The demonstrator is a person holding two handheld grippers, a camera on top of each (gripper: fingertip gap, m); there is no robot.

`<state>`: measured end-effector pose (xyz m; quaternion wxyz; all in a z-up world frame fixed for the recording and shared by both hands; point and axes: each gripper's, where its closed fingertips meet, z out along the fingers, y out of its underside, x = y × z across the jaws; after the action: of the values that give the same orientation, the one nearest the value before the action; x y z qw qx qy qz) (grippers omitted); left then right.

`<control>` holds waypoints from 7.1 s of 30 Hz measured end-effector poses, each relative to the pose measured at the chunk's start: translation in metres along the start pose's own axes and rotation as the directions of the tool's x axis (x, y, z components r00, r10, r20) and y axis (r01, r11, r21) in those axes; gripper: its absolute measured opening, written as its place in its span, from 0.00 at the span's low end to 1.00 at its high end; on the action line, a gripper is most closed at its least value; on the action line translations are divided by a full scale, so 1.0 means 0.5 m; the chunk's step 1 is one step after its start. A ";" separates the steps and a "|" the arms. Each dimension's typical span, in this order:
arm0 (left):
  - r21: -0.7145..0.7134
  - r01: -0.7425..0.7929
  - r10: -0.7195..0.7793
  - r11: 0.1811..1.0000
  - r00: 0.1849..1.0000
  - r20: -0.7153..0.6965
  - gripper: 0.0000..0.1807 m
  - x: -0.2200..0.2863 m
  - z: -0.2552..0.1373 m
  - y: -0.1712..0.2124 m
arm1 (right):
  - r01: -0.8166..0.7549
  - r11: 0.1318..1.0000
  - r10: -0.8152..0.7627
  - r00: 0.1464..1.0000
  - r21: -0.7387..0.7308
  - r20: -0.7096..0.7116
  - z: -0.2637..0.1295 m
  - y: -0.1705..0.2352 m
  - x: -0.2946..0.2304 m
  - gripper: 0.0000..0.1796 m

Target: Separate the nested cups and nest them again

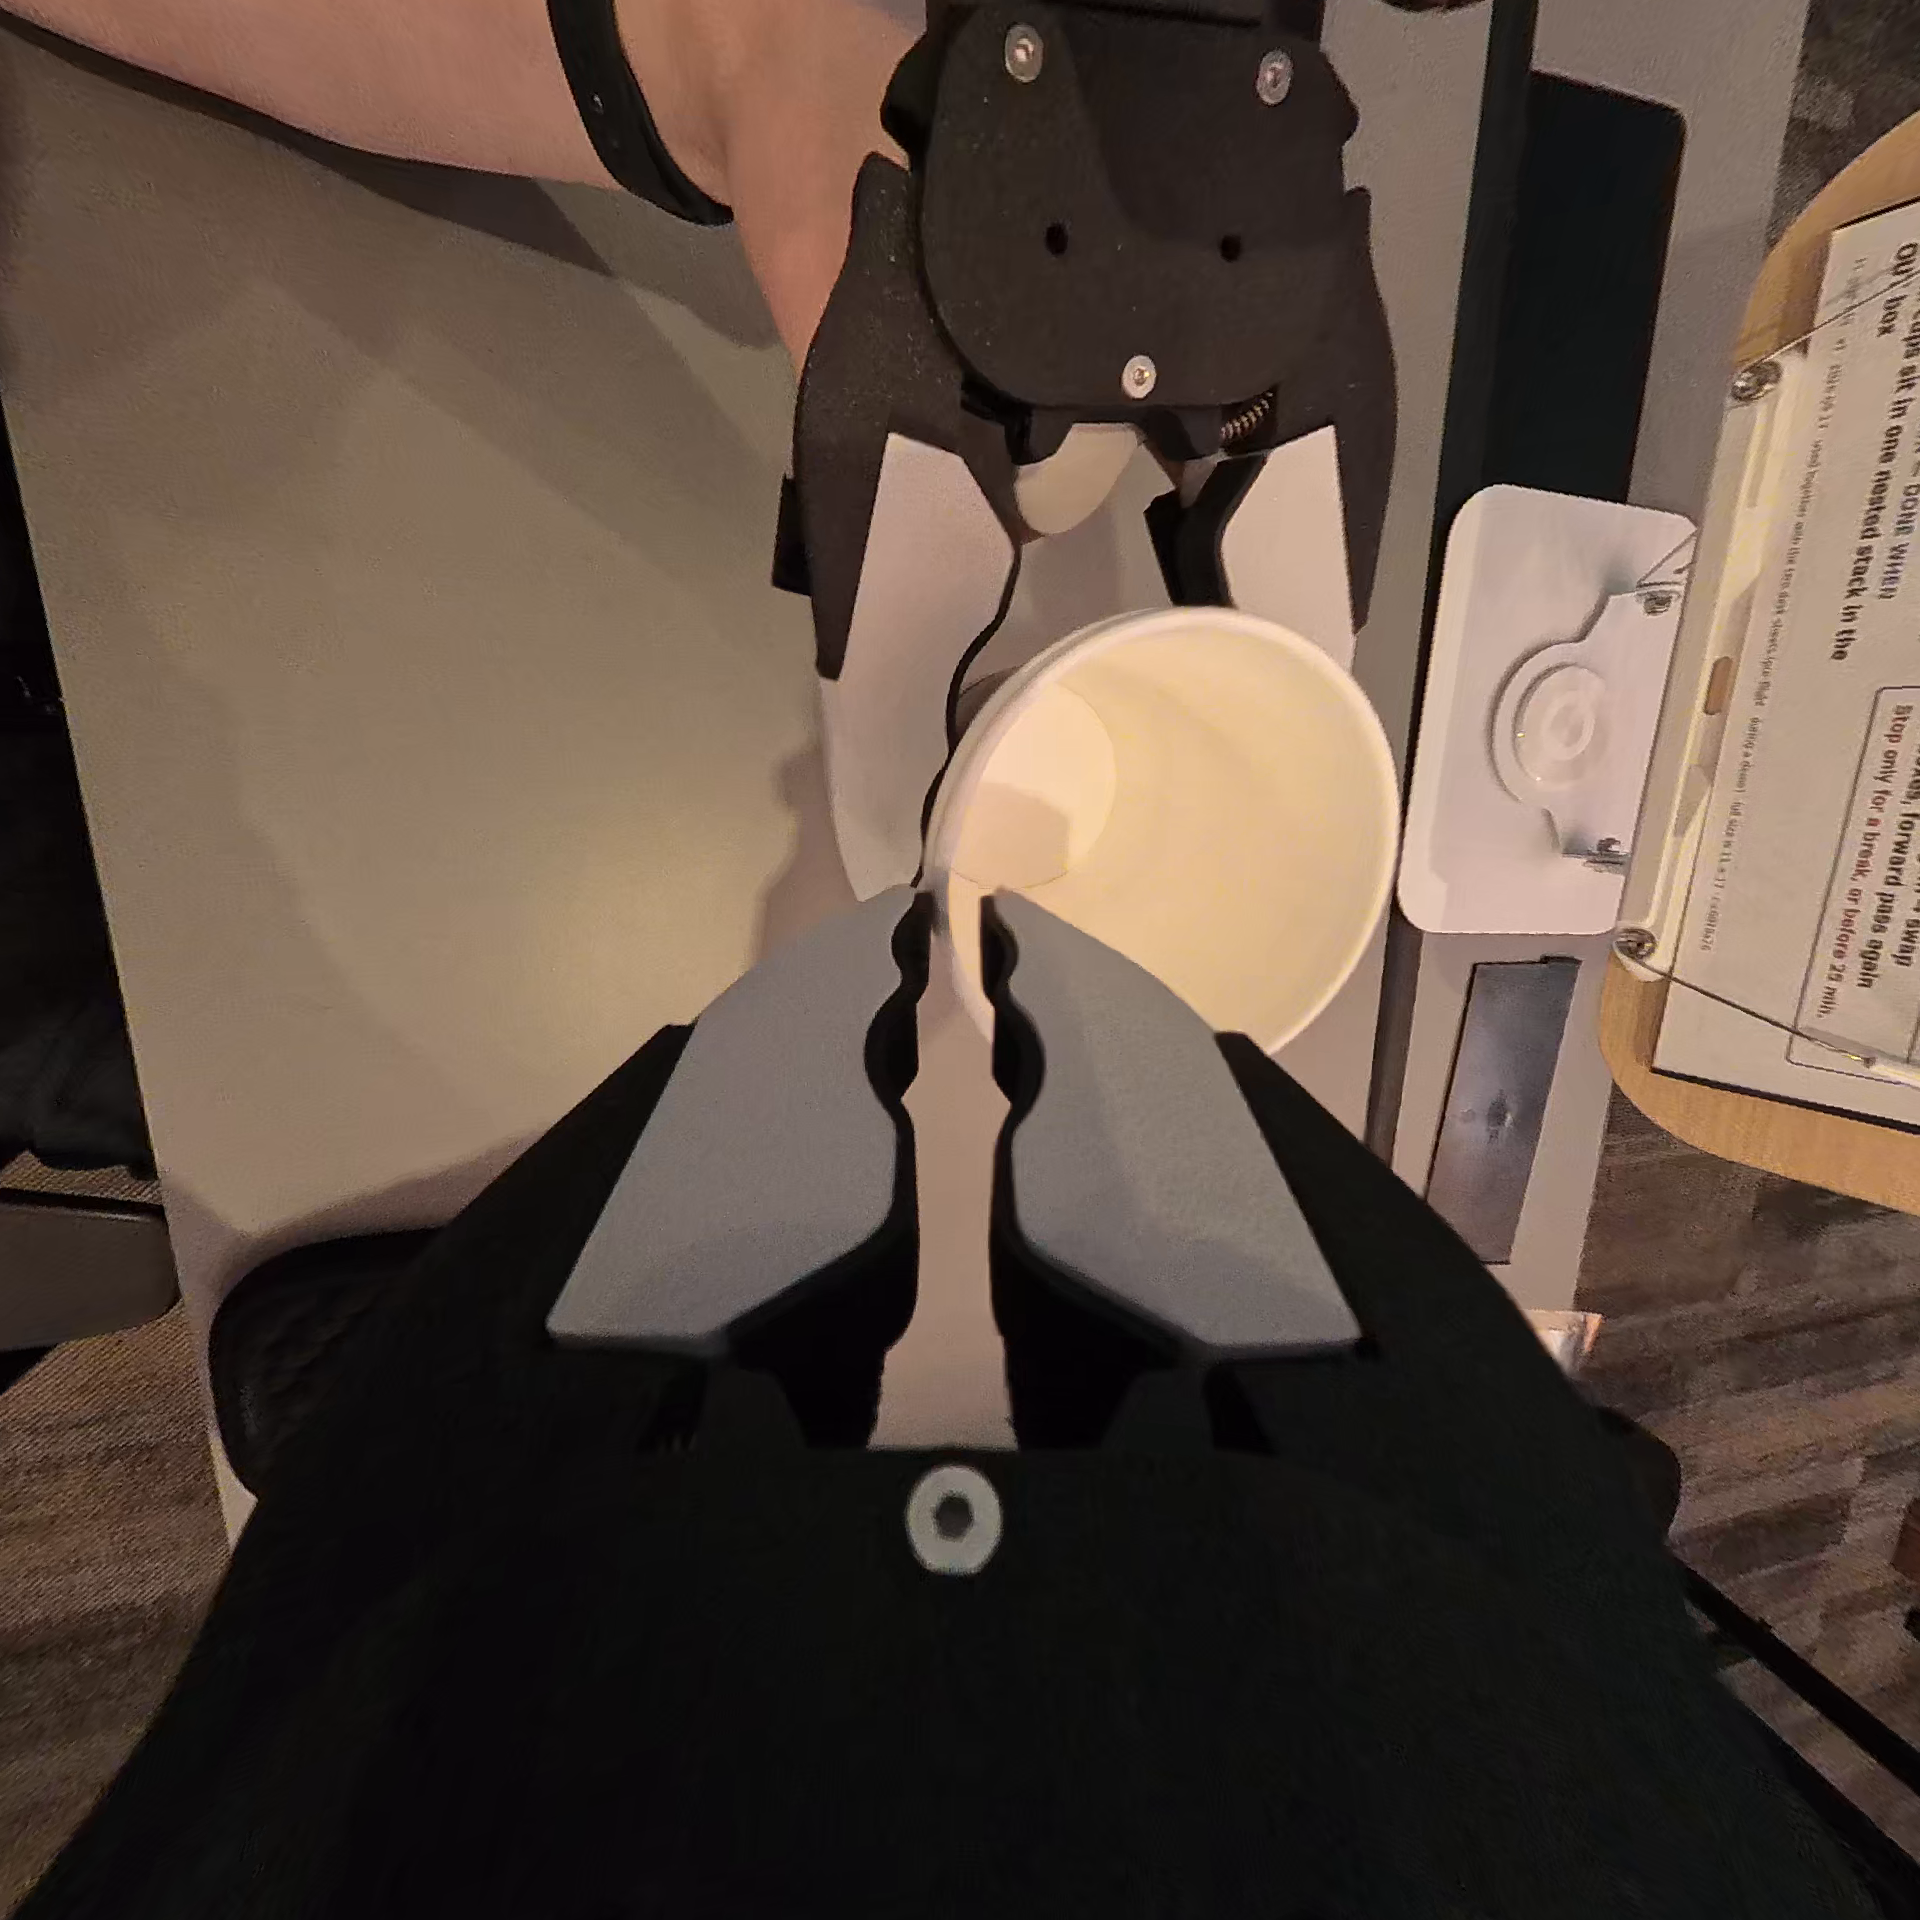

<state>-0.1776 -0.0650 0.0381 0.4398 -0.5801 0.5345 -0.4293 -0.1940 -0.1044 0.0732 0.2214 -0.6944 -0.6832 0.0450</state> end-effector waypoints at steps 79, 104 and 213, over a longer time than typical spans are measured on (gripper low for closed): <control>-0.030 -0.095 0.095 0.995 0.995 -0.015 0.50 0.015 -0.012 0.001 | -0.403 0.914 0.401 0.879 0.044 -0.257 -0.358 0.242 0.032 0.01; -0.088 -0.079 0.079 0.993 0.997 -0.007 0.50 0.001 0.006 0.036 | -0.919 0.393 0.811 0.349 -0.004 -0.470 -0.249 0.917 -0.214 0.01; -0.046 -0.093 0.088 0.995 0.990 -0.110 0.56 0.055 0.014 0.024 | -0.806 0.592 0.713 0.518 0.011 -0.472 -0.225 0.753 -0.228 0.01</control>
<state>-0.1718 -0.0925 0.0256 0.4144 -0.5423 0.5941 -0.4257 0.1899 -0.2304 0.0078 0.2487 -0.9337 -0.2420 -0.0883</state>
